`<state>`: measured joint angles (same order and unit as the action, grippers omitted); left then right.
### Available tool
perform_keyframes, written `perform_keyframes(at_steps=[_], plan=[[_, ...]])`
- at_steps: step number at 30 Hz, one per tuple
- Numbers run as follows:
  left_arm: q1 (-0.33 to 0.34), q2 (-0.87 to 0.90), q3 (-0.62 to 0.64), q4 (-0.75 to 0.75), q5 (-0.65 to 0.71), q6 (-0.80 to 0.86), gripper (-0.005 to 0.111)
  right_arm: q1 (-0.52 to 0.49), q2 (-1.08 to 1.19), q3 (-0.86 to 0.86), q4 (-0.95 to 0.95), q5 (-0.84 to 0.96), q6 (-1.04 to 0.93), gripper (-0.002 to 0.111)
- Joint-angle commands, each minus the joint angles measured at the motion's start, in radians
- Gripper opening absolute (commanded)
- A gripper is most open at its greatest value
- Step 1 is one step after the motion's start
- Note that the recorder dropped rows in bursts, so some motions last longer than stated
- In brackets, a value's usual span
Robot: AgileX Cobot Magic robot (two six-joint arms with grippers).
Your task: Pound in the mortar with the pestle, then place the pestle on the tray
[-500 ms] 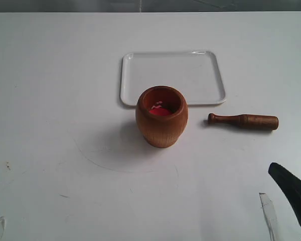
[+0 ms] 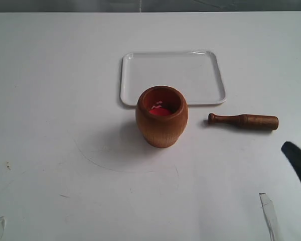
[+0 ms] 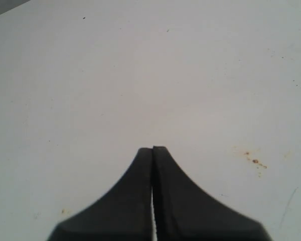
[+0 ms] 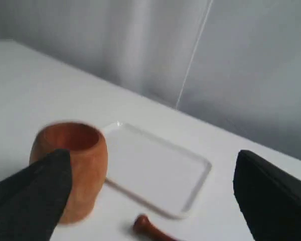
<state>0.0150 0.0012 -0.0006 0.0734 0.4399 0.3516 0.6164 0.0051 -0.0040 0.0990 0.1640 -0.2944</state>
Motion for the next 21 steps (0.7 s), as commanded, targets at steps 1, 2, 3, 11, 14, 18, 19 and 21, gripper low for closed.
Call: perform_keyframes(at_steps=[1,2,3,11,14,18,19,21], plan=[[-0.008,-0.001,0.001,-0.007,-0.003,-0.008,0.0,0.002,-0.005,0.004,0.203,-0.286,0.051,0.081],[-0.008,-0.001,0.001,-0.007,-0.003,-0.008,0.0,0.002,-0.005,0.004,0.252,-0.326,0.051,0.081],[-0.008,-0.001,0.001,-0.007,-0.003,-0.008,0.0,0.002,-0.005,0.004,0.286,-0.378,0.051,0.081],[-0.008,-0.001,0.001,-0.007,-0.003,-0.008,0.0,0.002,-0.005,0.004,0.448,-0.625,0.099,0.081],[-0.008,-0.001,0.001,-0.007,-0.003,-0.008,0.0,0.002,-0.005,0.004,0.446,-0.628,0.082,0.081],[-0.008,-0.001,0.001,-0.007,-0.003,-0.008,0.0,0.002,-0.005,0.004,0.374,-0.656,0.081,0.067],[-0.008,-0.001,0.001,-0.007,-0.003,-0.008,0.0,0.002,-0.005,0.004,0.37,-0.666,0.081,0.054],[-0.008,-0.001,0.001,-0.007,-0.003,-0.008,0.0,0.002,-0.005,0.004,0.325,-0.712,0.072,0.017]])
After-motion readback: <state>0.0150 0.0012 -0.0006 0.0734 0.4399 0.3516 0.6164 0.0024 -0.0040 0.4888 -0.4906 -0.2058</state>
